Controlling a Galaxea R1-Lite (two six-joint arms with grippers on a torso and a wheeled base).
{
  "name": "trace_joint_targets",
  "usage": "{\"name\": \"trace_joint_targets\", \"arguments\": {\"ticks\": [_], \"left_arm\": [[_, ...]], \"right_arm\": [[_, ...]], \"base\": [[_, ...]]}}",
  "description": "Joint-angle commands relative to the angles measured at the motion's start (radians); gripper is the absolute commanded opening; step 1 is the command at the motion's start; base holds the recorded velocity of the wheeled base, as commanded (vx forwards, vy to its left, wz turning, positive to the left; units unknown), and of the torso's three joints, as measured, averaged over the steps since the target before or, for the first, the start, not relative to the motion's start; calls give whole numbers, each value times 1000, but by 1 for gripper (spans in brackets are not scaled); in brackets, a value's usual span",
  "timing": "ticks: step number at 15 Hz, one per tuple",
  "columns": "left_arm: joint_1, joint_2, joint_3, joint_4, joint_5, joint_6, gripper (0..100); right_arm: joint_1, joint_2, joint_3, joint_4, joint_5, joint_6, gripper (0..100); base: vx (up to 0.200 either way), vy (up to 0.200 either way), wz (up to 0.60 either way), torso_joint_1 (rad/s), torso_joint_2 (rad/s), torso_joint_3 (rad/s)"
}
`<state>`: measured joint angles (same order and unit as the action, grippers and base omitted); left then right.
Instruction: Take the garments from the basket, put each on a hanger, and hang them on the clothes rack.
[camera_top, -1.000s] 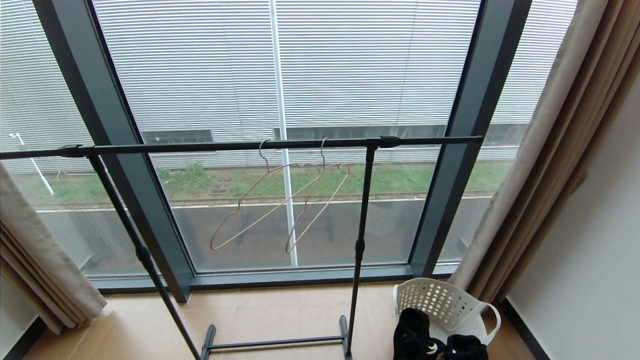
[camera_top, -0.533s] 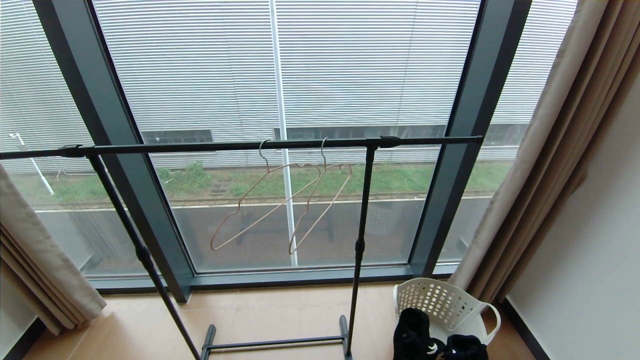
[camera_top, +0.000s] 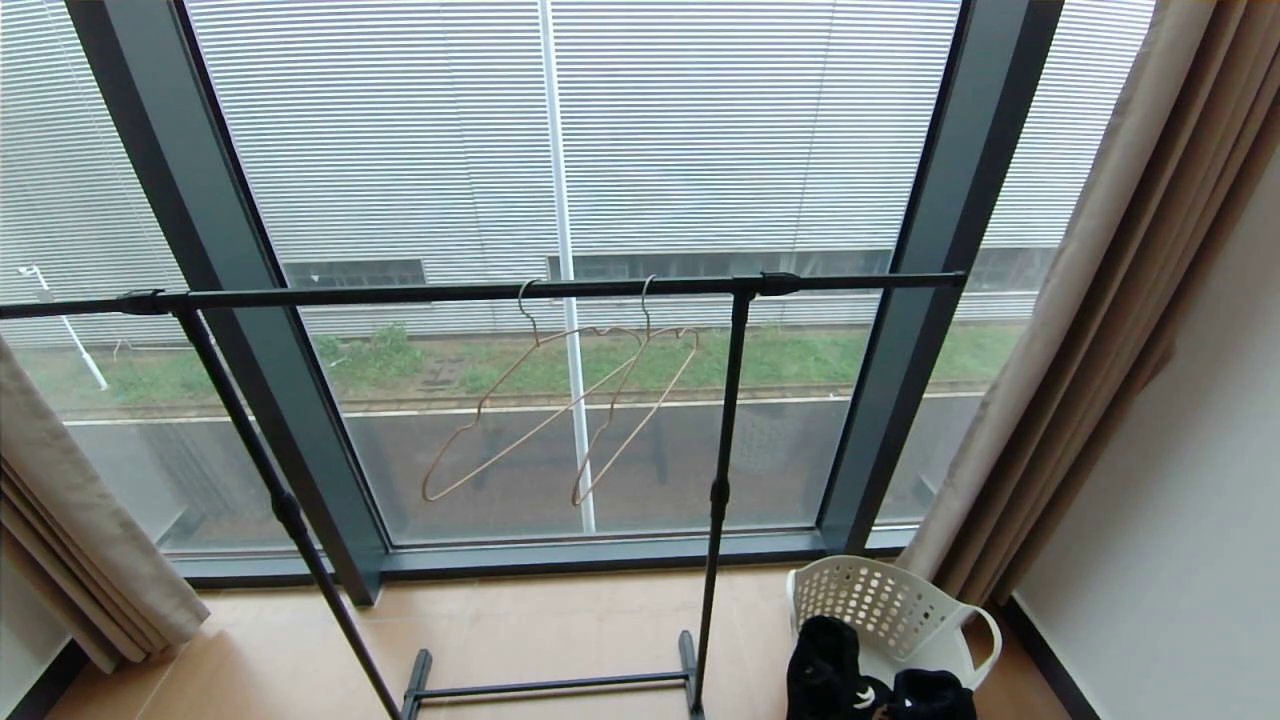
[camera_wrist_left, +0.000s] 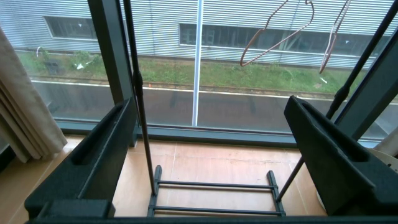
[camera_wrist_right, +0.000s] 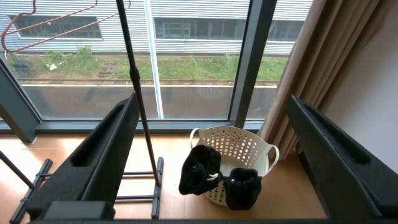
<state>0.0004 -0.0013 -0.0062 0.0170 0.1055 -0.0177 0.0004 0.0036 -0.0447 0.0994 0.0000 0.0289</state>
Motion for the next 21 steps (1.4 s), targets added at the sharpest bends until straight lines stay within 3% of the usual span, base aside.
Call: {"name": "trace_joint_targets", "arguments": {"ticks": [1,21], "left_arm": [[1,1,0,0,0,-1,100],[0,1,0,0,0,-2,100]], "right_arm": [[0,1,0,0,0,0,100],[0,1,0,0,2,-11,100]], "base": [[0,0,0,0,0,0],[0,0,0,0,0,0]]}}
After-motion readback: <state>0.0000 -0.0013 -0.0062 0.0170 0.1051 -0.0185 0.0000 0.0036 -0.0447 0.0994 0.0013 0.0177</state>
